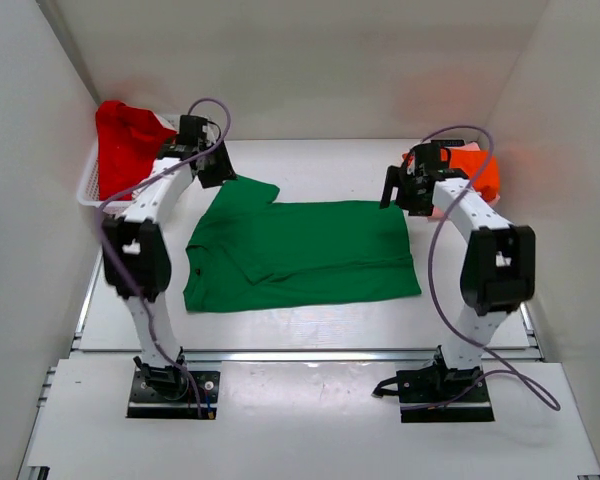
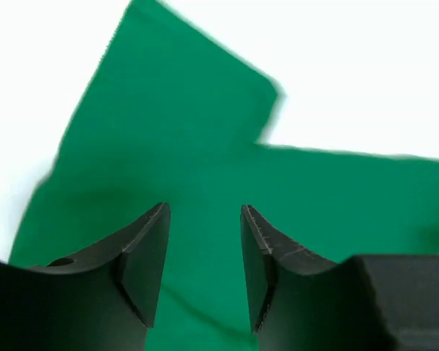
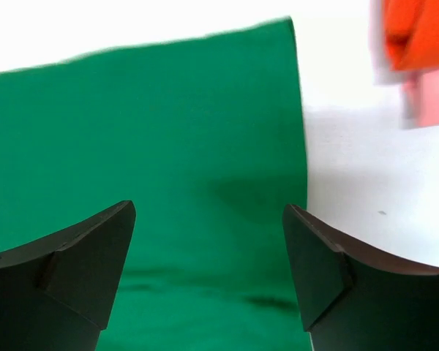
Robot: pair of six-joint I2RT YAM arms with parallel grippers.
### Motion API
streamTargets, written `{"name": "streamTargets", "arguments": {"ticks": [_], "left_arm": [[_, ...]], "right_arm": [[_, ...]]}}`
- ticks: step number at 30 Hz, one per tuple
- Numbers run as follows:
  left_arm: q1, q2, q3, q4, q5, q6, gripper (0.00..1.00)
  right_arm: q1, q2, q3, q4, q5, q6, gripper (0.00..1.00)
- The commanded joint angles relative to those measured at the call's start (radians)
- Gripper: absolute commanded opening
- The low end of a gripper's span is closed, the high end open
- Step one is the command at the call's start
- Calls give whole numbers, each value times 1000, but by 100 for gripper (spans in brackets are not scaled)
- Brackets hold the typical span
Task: Fold and stack the t-shirts
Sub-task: Grap the side of the flattened tshirt furthest away from the robot with both arms
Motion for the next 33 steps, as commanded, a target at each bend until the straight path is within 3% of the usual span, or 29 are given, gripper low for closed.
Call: {"name": "streamTargets", "arguments": {"ticks": [1, 3, 10, 17, 20, 24, 28, 30, 31, 32, 33], "left_arm": [[23, 158, 124, 6, -55, -9, 55], [32, 249, 255, 4, -107, -12, 56], [58, 487, 481, 29, -164, -18, 68], [33, 761, 879, -156, -181, 39, 70], [5, 782, 876, -183, -223, 74, 74], [-6, 743, 741, -161, -222, 100, 79], [-4, 783, 811, -220, -205, 123, 81], [-14, 801, 843, -250, -210, 123, 79], [-7, 808, 853, -258, -207, 131, 73], [-10, 802, 839, -258, -190, 128, 52], [-11, 802, 836, -253, -191, 128, 43]], "right_arm": [[-19, 86, 61, 77, 44, 25, 79], [-33, 161, 115, 59, 39, 22, 78], [-42, 264, 232, 40, 65, -9, 78], [-58, 336, 295, 22, 79, -12, 78], [-59, 341, 299, 26, 82, -16, 78], [-53, 329, 286, 39, 88, -15, 78], [-54, 317, 263, 60, 79, -6, 78], [-55, 320, 260, 59, 68, -6, 78], [-58, 324, 263, 63, 65, -1, 78], [-55, 326, 252, 54, 65, -2, 78], [-50, 329, 252, 63, 67, -2, 78]]}}
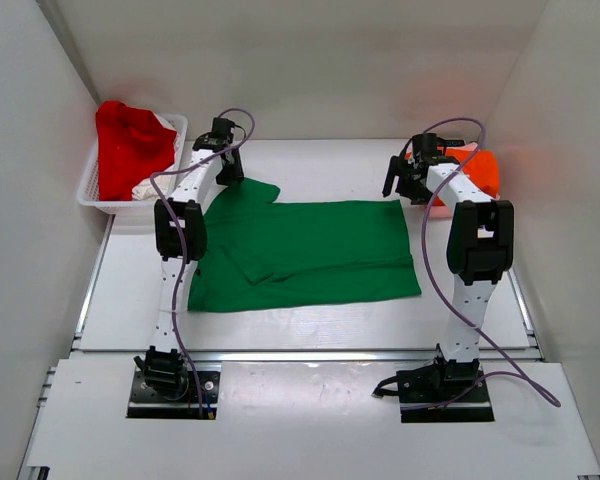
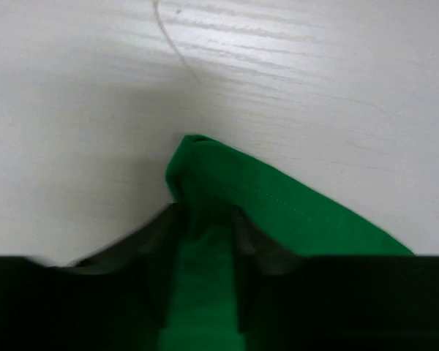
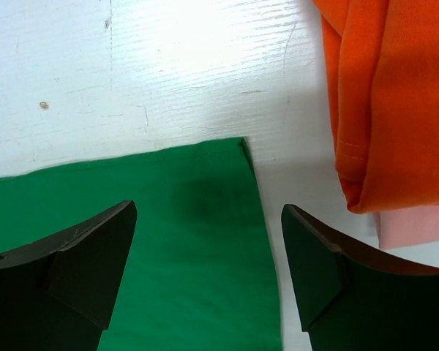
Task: Fold and stack the t-shirts
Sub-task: Grap the side of the flattened tshirt furthest away from the robot with both arms
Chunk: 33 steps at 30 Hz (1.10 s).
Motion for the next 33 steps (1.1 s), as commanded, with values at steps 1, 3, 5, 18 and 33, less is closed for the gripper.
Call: {"name": "streamTargets", "arguments": {"ticks": [1, 3, 5, 18, 33], "left_arm": [[14, -1, 17, -39, 14, 15, 32], [18, -3, 3, -44, 34, 11, 5], [30, -1, 11, -52, 41, 6, 0], [26, -116, -61, 19, 172, -23, 0], [67, -429, -299, 94, 230, -18, 0]], "right_arm": [[4, -10, -4, 38, 3, -2, 78], [7, -3, -5, 35, 0, 3, 78], [5, 11, 9, 36, -3, 4, 78], [41, 171, 176, -56, 35, 15, 78], [35, 150, 239, -108, 23, -66, 0]]}}
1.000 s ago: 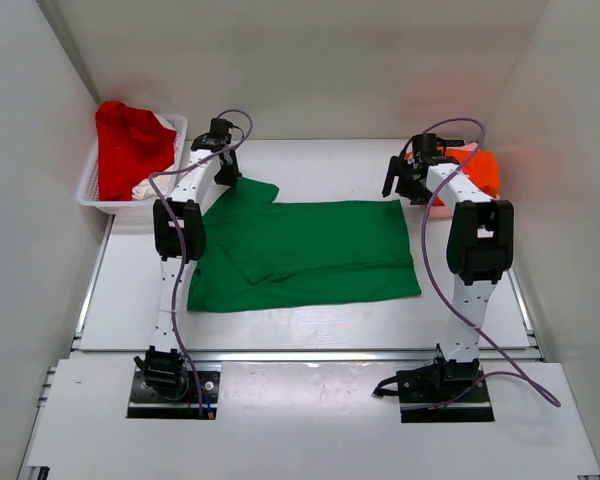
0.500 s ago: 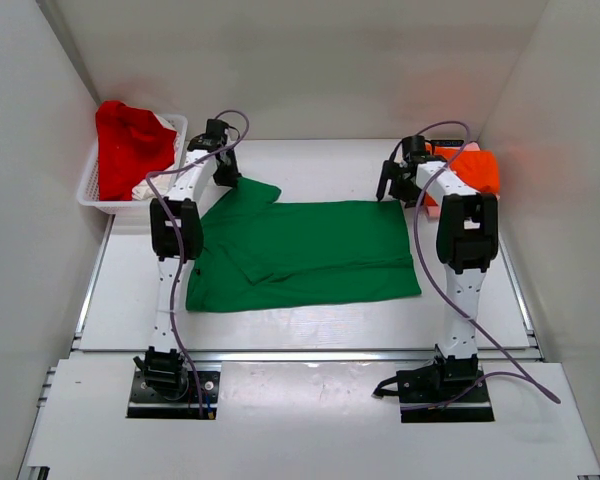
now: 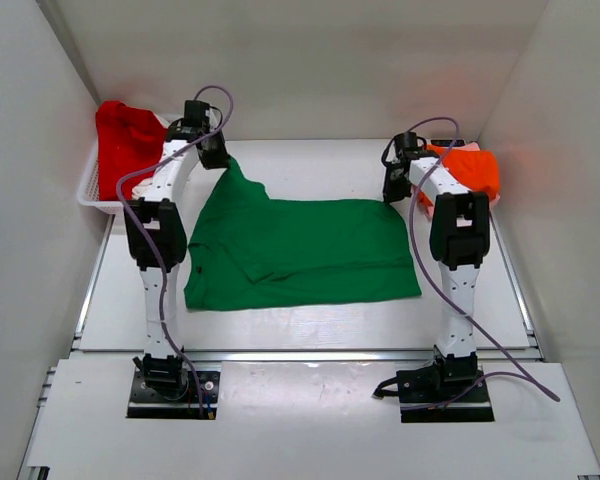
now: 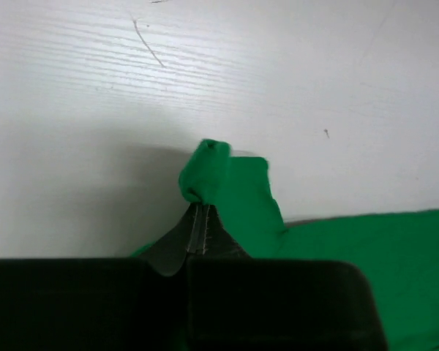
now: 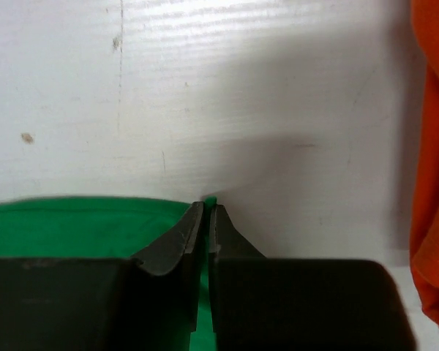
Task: Fold and stack the t-shirts
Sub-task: Grap the side of the flattened tshirt furthest away from the robot with both arms, then fold the other side of the tshirt into a rectangle
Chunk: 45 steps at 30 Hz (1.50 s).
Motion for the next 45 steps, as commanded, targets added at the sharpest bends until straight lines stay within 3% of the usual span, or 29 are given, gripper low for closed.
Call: {"name": "streamTargets", "arguments": {"ticks": [1, 6, 9, 15, 27, 45], "left_arm": [[10, -157, -69, 5, 15, 24, 0], [30, -309, -378, 88, 35, 41, 0], [39, -435, -665, 168, 34, 47, 0], [49, -619, -906, 221, 17, 65, 0], [63, -809, -1129, 225, 9, 88, 0], [34, -999, -1313, 191, 34, 70, 0]], "right_arm": [[-20, -121, -43, 35, -8, -46, 0], [-53, -293, -299, 173, -51, -58, 0], [-70, -417, -483, 279, -106, -49, 0], [-90, -591, -698, 357, -192, -43, 0], [-73, -832, -990, 426, -276, -46, 0], [-93, -864, -1074, 417, -256, -93, 0]]}}
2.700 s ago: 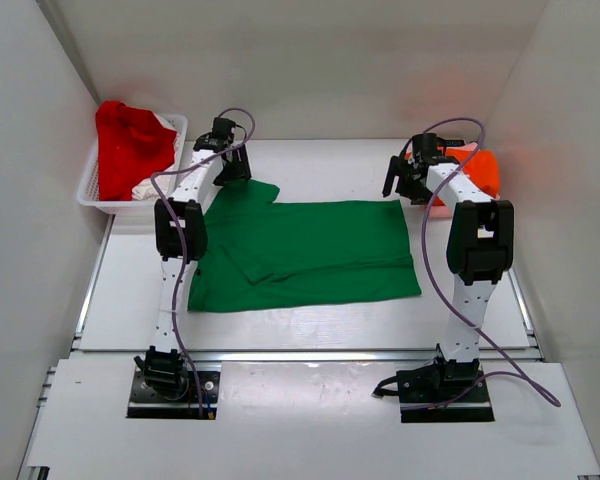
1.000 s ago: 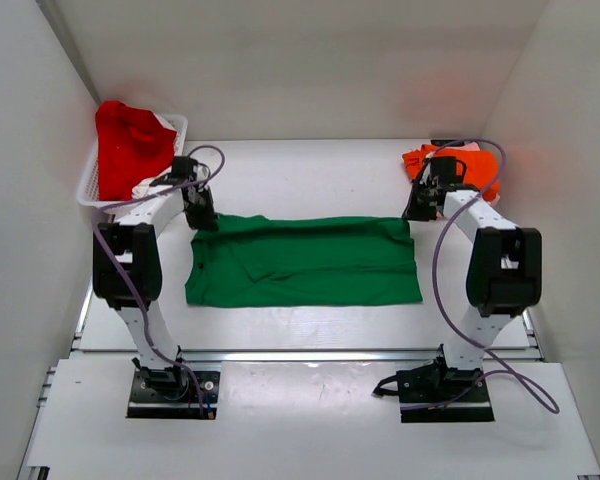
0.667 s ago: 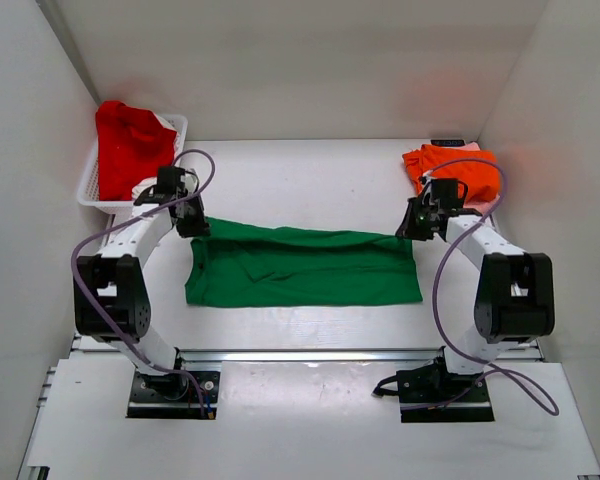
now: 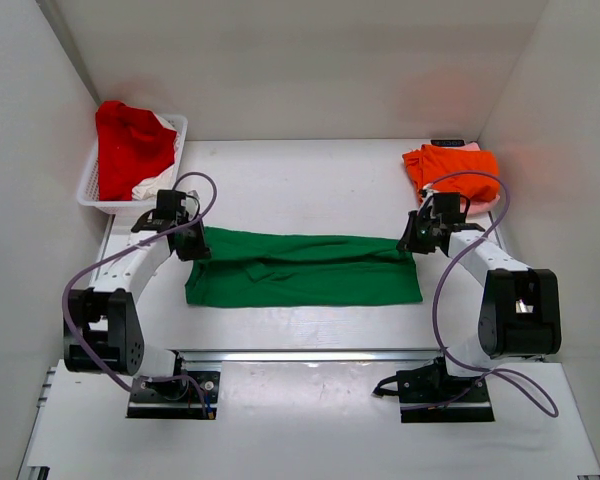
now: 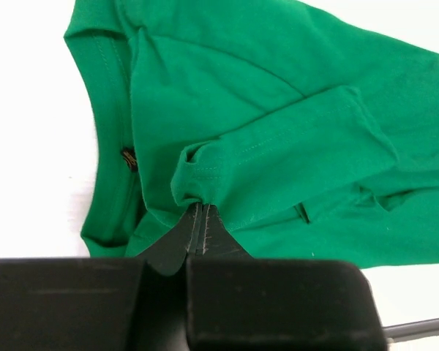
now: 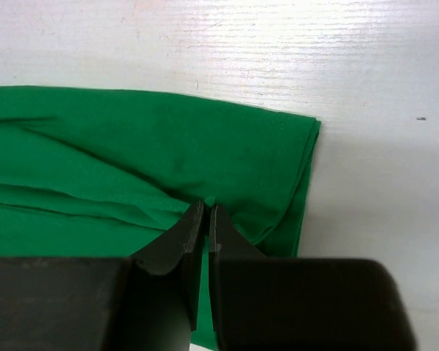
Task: Fold and stack the t-shirts
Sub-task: Fold the other side of the tshirt into a rectangle
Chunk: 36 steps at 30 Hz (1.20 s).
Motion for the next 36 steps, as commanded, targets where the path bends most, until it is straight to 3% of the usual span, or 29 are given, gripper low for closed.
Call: {"name": "streamTargets", "arguments": {"ticks": [1, 11, 12, 15, 16, 19, 21, 23, 26, 28, 31, 36], "left_arm": [[-9, -69, -30, -4, 12, 2, 0], [-24, -97, -63, -24, 22, -6, 1], [-12, -105, -72, -19, 28, -9, 9], [2, -124, -32, -10, 19, -21, 28], [2, -134, -9, -11, 8, -27, 30], [-16, -158, 54, -1, 20, -59, 34], [-41, -161, 80, -4, 60, -79, 32], [-71, -149, 83, -1, 109, -105, 29], [-143, -125, 19, 62, 138, -153, 26], [-188, -96, -70, 126, 153, -205, 26], [-237, -31, -151, 188, 132, -256, 32], [-279, 141, -107, 157, 16, -250, 34]], "right_arm": [[-27, -21, -7, 36, 16, -24, 0], [-40, -29, 25, -72, 50, -38, 0], [-38, -33, 32, -111, 54, -31, 1], [-17, -88, 35, -143, 99, -44, 28], [-15, -104, 19, -128, 128, -36, 38], [3, -200, 16, -93, 180, -48, 50], [-9, -207, 28, -70, 162, -54, 49], [-24, -179, 56, -50, 137, -61, 34], [-18, -103, 97, -51, 79, -77, 20], [3, -23, 113, -59, 61, -82, 20], [52, 69, 127, -56, 68, -74, 27], [112, 145, 95, -108, 105, 22, 30]]}}
